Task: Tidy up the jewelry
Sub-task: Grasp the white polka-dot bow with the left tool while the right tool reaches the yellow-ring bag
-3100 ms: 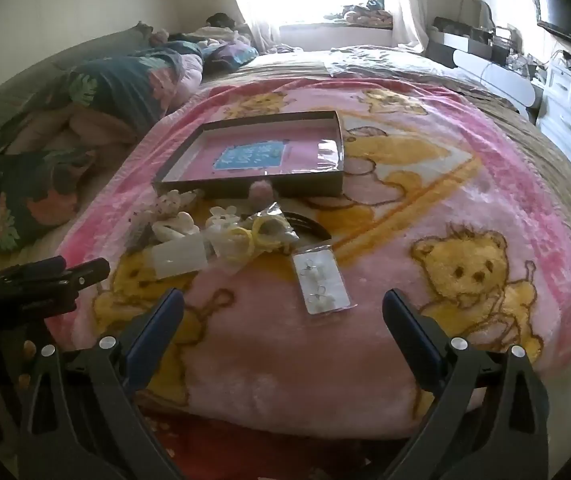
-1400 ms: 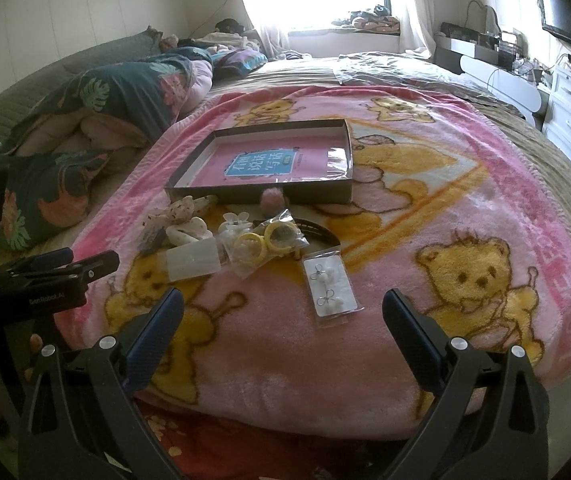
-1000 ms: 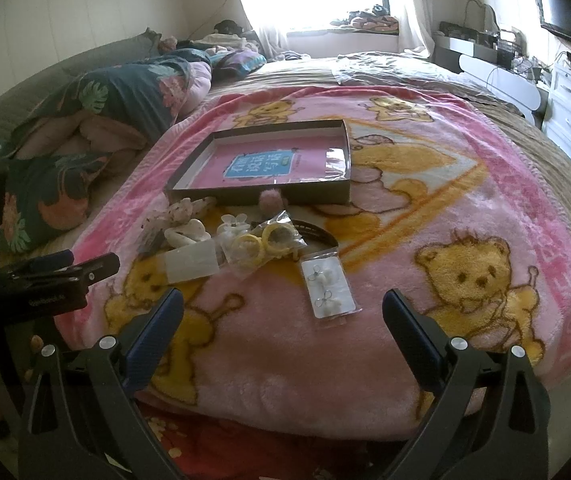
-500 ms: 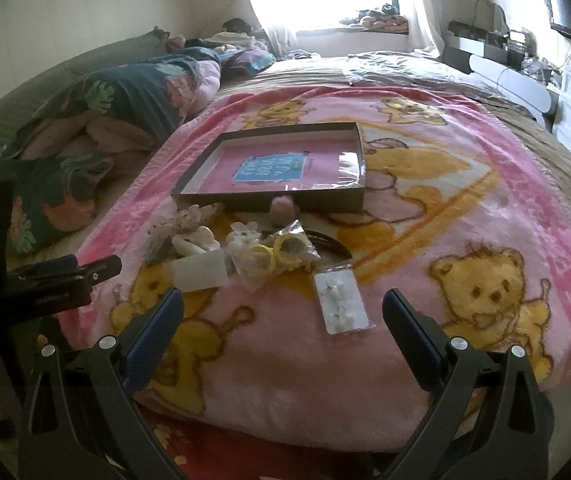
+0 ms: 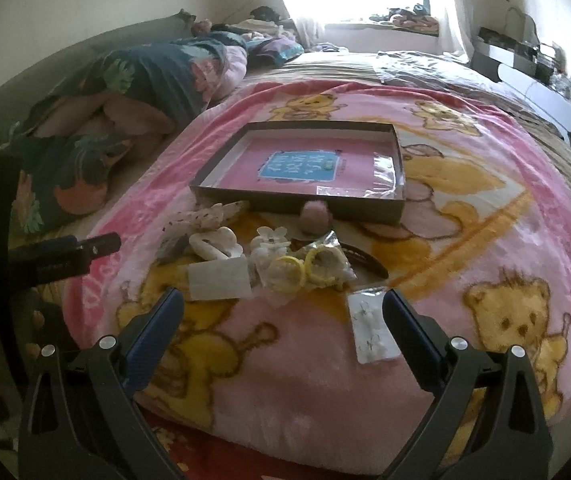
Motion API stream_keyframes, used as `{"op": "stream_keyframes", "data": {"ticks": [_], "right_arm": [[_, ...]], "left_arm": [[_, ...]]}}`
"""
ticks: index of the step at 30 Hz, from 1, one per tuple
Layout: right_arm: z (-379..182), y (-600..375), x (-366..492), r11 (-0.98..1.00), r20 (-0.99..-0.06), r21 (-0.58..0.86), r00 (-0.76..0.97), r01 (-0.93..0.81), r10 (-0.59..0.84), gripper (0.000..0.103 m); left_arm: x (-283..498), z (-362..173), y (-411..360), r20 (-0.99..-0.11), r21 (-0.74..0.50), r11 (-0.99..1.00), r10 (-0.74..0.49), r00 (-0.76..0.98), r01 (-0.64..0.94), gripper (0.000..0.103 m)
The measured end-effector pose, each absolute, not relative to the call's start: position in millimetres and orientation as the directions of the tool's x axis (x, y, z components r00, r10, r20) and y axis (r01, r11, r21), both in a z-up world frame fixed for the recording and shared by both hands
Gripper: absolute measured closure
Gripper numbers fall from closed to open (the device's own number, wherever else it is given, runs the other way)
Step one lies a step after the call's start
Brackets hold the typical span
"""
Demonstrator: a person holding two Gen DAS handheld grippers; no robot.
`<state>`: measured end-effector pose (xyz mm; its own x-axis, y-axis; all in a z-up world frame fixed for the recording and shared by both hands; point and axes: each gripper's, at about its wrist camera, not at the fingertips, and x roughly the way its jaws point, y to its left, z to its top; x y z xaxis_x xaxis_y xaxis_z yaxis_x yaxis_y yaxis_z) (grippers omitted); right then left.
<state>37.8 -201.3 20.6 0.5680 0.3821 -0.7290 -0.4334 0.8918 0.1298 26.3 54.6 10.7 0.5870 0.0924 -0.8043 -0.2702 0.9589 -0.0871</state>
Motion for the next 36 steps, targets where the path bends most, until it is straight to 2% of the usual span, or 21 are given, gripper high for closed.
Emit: {"op": "stream_keyframes", "data": {"ticks": [11, 20, 32, 36], "right_arm": [[9, -200, 72, 0.892, -0.749, 0.131, 0.546, -0.433, 0.375, 0.004], [-22, -202, 102, 0.902, -0.797, 0.133, 0.497, -0.41, 0.343, 0.004], [-55, -192, 125, 0.884, -0.826, 0.18, 0.422, -0.431, 0.374, 0.005], [-60, -183, 129, 0.882, -0.836, 0.17, 0.41, -0.44, 0.365, 0.006]], "left_arm": [[70, 6, 44, -0.832, -0.085, 0.976, 0.042, 0.553, -0.202, 0.008], [115, -20, 28, -0.864, -0.209, 0.972, -0.134, 0.485, -0.104, 0.008], [151, -45, 20, -0.883, -0.221, 0.971, -0.162, 0.441, -0.087, 0.01], [156, -50, 22, -0.889, -0.226, 0.971, -0.174, 0.424, -0.076, 0.031]]}}
